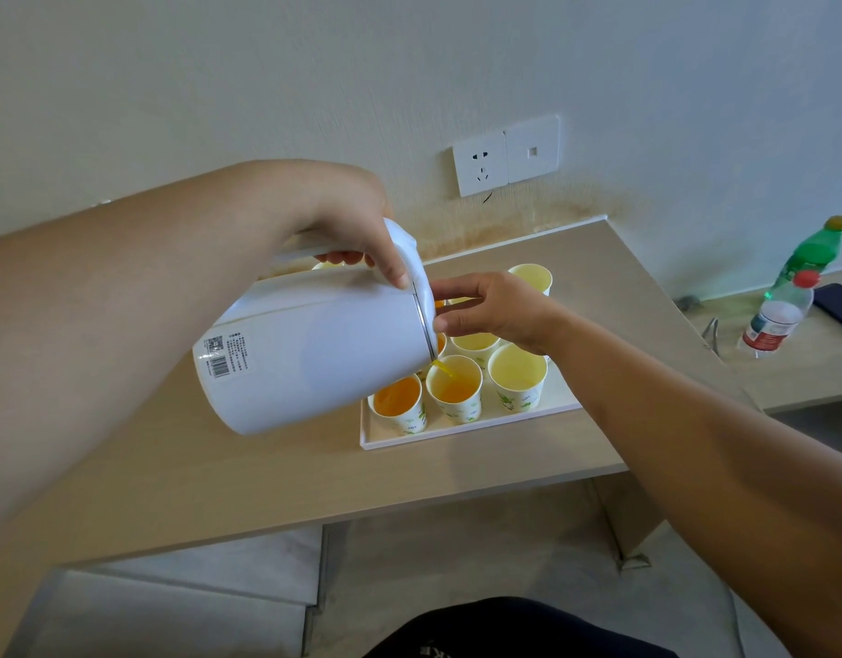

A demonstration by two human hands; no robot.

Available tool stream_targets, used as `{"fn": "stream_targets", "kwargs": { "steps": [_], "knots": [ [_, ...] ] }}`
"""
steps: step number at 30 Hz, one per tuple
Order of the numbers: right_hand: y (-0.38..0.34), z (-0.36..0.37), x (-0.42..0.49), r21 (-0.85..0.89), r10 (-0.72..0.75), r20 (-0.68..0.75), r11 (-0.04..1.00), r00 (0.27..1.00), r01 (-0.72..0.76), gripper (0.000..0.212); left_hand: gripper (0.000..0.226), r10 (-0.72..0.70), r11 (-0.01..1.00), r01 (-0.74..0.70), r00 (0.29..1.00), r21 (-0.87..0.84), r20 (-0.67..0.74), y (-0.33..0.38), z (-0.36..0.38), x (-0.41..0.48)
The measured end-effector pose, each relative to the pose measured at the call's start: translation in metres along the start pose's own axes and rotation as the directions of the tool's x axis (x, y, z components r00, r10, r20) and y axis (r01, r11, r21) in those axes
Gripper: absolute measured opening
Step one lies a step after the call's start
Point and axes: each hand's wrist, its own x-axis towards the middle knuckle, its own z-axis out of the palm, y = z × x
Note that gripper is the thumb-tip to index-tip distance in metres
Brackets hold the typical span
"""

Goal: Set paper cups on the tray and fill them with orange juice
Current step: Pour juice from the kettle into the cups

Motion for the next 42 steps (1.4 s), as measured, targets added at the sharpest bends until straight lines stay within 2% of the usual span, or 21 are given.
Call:
{"fn": "stream_targets", "kwargs": {
  "steps": [13, 42],
  "knots": [
    [0.003, -0.004, -0.008, 0.075, -0.015, 0.005, 0.997, 1.0, 0.014, 0.041, 0.038, 0.026, 0.998, -0.026, 1.0, 0.048, 0.011, 0.013, 0.001, 0.004],
    [0.007, -0.008, -0.015, 0.068, 0.008, 0.045, 0.998, 0.999, -0.012, 0.041, 0.039, 0.036, 0.987, -0.041, 0.999, 0.153, 0.035, 0.029, 0.012, 0.011]
  ]
}}
